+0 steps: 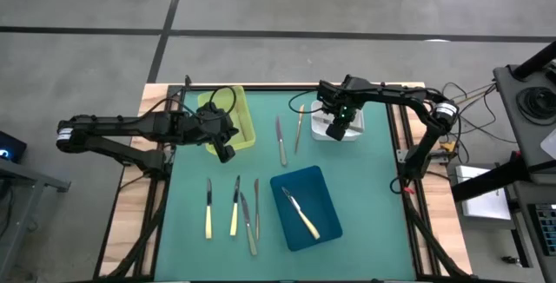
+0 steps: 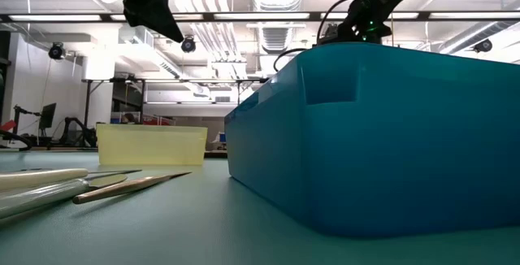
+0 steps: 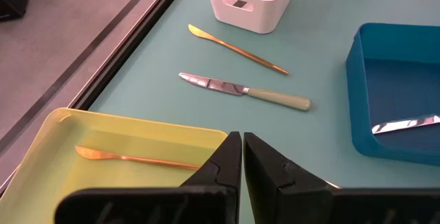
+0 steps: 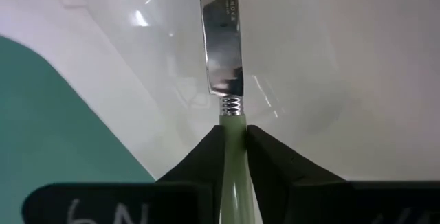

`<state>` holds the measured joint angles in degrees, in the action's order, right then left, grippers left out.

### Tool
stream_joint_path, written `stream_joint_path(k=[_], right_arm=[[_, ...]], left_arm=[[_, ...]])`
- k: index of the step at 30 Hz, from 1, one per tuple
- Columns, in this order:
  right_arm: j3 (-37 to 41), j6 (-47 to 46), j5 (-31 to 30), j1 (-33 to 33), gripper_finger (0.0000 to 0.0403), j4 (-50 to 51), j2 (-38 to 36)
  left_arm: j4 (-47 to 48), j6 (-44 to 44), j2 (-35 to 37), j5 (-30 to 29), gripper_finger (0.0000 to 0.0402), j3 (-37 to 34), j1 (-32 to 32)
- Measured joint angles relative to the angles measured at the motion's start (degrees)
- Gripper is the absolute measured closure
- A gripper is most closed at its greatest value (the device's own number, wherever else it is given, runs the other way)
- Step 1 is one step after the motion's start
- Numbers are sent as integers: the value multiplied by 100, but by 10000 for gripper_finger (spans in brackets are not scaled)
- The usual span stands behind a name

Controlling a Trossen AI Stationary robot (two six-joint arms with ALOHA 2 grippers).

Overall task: Sort silverware by color (type)
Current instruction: Put the bottom right green knife into the white bin, then put the left yellow knife into the blue bin

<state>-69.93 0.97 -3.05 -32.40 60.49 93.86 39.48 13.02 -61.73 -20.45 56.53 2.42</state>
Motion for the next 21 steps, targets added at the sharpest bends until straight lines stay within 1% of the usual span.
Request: stream_joint_path(k=[10, 16, 21], right_arm=[[-2, 13, -7, 0, 376, -4, -41], [-2, 12, 4, 0, 393, 3, -231], [0, -35, 4, 0, 394, -124, -352]], left_arm=[[0, 0, 0, 0, 402, 0, 0], [-2, 0, 0, 1, 402, 0, 0], [-2, 0, 0, 1, 402, 0, -1]])
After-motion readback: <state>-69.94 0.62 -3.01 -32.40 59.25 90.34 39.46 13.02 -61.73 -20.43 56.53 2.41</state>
